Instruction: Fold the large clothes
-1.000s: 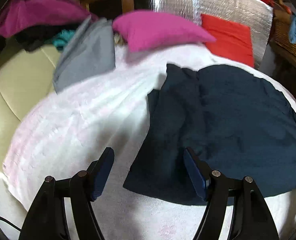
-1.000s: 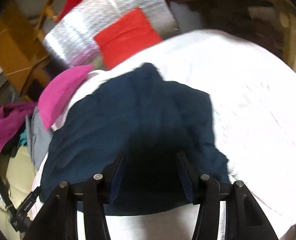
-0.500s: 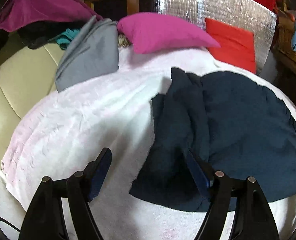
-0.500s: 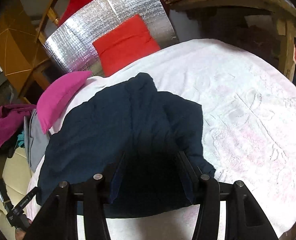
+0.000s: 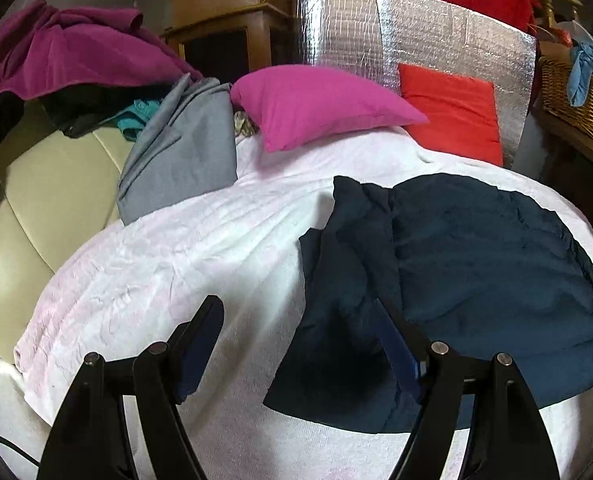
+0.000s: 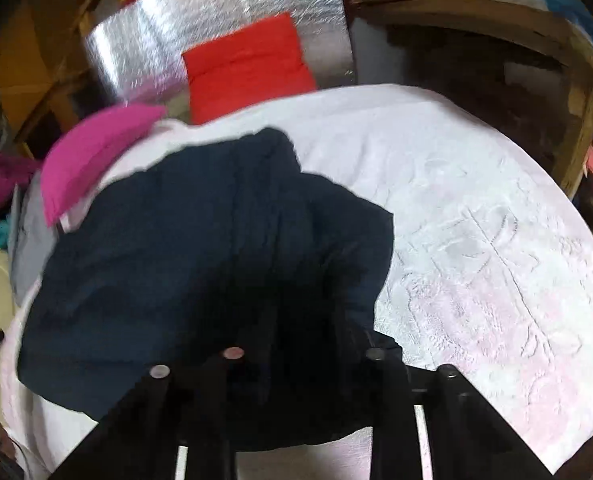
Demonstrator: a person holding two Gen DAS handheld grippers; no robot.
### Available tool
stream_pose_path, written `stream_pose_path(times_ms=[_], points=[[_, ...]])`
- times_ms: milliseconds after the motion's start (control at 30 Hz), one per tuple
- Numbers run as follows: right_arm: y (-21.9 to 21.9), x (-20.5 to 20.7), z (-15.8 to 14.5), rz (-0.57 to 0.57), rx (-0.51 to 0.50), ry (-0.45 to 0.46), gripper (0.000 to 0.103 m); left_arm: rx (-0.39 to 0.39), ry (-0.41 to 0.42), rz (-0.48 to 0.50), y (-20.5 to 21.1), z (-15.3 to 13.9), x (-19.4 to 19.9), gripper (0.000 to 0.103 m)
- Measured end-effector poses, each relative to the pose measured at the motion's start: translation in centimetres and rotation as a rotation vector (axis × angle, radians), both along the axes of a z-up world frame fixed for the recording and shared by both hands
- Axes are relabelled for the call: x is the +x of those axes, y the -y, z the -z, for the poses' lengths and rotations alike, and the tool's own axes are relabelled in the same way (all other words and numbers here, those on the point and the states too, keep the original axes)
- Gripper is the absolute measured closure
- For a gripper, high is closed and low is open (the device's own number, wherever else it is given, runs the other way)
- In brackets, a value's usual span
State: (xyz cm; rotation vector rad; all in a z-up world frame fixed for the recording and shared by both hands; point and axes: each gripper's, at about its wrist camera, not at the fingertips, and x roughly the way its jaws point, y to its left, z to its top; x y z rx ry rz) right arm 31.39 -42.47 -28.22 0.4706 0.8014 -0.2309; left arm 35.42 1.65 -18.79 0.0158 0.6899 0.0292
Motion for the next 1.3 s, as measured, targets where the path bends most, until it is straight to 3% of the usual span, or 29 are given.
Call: stream_pose_path(times_ms=[67,200,300,500,600,633,667,733,867,933,1000,1133,1300], points=[[0.4,0.0,0.3,0.027,-0.014,-0.024,0.086,0.001,0.008,0.003,0.1,-0.1,-0.2,0.026],[0.2,0.6,1.1,0.009,-0.024,-0.082,0.087,0.014,0.022,0.003,0.1,-0.4,-0.4,0.026],[-0.9,1.0,1.3,-0.015,-0.091,-0.1,0.086,0.012,0.029,0.002,0.0,-0.4,-0.4,0.026],[0.0,0.4,1.2,0.004,-0.02,-0.083,0.083,0.025,0.034,0.002,0.2,-0.5,-0.5,0.026],[0.7,-0.6,0.0,0.02,0.039,-0.029,0.072,0.029,0.03,-0.001,0.2,-0.4,-0.4,0.026],[0.8,-1.0,-0.5,0.026,0.05,0.004,0.063,0.031,0.028,-0.002,0.2,-0.4,-0.4,0.026],[0.9,-0.9,-0.8,0.026,0.053,0.028,0.047,0.034,0.026,-0.002,0.3,-0.3,-0.3,0.026],[0.6,-1.6,-2.0,0.032,0.032,0.102,0.033,0.043,0.02,0.0,0.4,-0.2,-0.2,0.026],[-0.4,0.0,-3.0,-0.02,0.018,0.143,0.033,0.028,-0.031,0.022,0.6,0.5,1.3,0.024],[-0.3,1.4,-3.0,-0.034,0.023,0.135,0.033,-0.038,-0.104,0.06,0.1,1.1,3.3,0.023],[0.2,2.5,-2.7,-0.051,0.063,0.135,0.033,-0.174,-0.192,0.08,-1.4,2.2,5.5,0.023],[2.1,5.8,-0.9,-0.037,0.162,0.078,0.032,-0.405,-0.255,0.067,-3.7,3.6,8.2,0.023],[2.6,8.7,0.9,-0.009,0.156,0.032,0.032,-0.487,-0.296,0.092,-3.5,5.0,10.4,0.023]])
